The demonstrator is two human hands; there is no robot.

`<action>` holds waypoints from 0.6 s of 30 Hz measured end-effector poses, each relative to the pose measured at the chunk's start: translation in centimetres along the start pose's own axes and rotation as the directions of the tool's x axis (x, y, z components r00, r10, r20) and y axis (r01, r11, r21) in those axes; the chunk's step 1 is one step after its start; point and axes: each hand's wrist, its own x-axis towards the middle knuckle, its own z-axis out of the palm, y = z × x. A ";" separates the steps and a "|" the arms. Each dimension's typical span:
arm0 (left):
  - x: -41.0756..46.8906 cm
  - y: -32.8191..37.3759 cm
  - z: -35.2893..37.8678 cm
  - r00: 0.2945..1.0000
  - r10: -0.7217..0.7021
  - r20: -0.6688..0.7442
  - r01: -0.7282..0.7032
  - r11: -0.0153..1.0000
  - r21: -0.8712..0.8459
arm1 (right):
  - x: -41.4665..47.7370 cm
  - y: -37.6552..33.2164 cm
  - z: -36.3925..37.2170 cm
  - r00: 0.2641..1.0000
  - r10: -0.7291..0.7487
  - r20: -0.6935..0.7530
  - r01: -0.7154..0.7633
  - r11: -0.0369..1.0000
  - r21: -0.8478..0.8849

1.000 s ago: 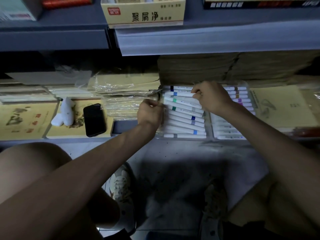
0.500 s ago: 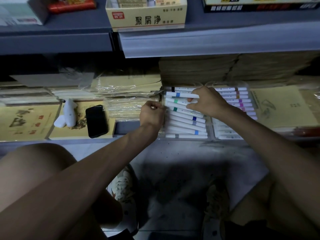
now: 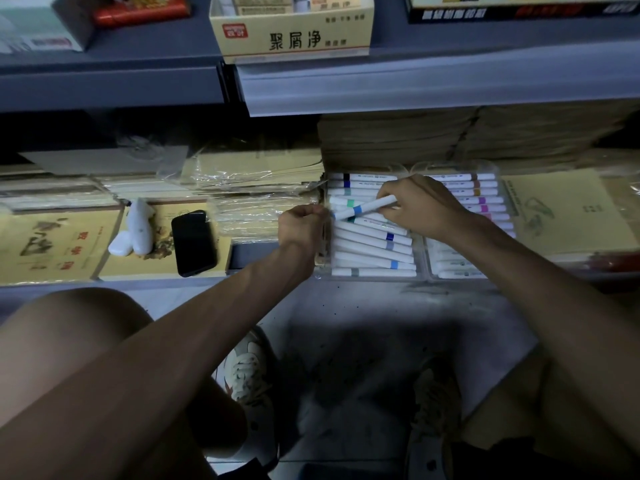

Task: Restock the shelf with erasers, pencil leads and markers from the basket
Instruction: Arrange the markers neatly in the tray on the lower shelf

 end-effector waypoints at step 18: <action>-0.3 1.9 0.7 0.977 -0.214 -0.008 0.214 0.977 0.009 | 0.8 -0.3 0.5 0.988 -0.011 -0.151 -0.002 0.996 -0.085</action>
